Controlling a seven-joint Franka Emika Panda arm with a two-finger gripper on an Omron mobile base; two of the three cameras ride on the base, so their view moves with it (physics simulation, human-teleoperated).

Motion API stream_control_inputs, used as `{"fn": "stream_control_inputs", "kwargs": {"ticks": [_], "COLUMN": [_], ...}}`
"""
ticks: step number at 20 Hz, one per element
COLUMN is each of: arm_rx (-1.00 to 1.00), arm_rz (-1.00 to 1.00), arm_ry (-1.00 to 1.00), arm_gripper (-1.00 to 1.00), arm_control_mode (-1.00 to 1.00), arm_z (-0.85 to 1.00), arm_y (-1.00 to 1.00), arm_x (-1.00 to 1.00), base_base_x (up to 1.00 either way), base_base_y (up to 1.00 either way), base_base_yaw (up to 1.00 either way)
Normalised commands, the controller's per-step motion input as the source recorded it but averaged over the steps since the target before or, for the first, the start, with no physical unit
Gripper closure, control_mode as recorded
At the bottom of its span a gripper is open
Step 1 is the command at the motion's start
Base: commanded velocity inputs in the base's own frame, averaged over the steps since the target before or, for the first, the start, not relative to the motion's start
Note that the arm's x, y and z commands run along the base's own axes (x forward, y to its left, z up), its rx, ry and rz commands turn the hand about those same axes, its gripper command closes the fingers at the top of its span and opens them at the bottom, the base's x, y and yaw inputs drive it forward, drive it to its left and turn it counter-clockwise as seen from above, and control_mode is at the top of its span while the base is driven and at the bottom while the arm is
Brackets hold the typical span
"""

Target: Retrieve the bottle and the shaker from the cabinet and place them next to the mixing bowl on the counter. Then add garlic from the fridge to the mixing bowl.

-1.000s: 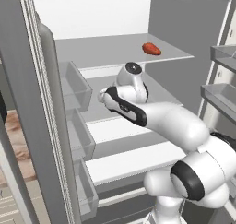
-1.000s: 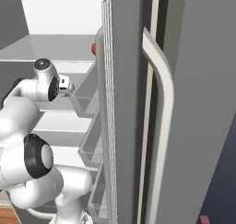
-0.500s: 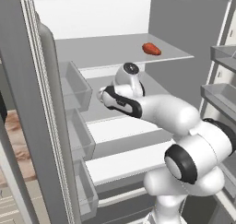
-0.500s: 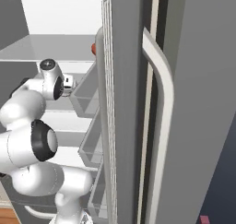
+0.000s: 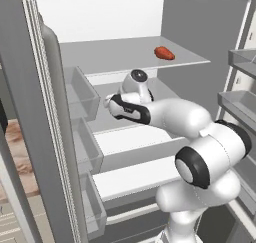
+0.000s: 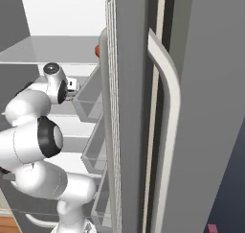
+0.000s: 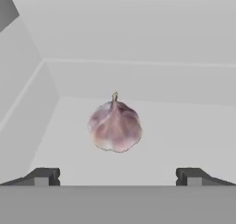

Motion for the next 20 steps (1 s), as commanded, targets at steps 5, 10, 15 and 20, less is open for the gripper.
{"fn": "stream_control_inputs", "kwargs": {"ticks": [5, 10, 15, 20], "arm_rx": [0.00, 0.00, -0.02, -0.01], "arm_rz": [0.00, 0.00, 0.00, 0.00], "arm_ry": [0.00, 0.00, 0.00, 0.00], "arm_gripper": [-1.00, -1.00, -1.00, -1.00], "arm_control_mode": [-1.00, -1.00, -1.00, -1.00], "arm_z": [-0.07, 0.00, 0.00, 0.00], "arm_y": [0.14, 0.05, 0.00, 0.00], "arm_x": [0.04, 0.08, 0.26, 0.22], "base_base_x": [0.00, 0.00, 0.00, 0.00], "base_base_y": [0.00, 0.00, 0.00, 0.00], "base_base_yaw": [0.00, 0.00, 0.00, 0.00]}}
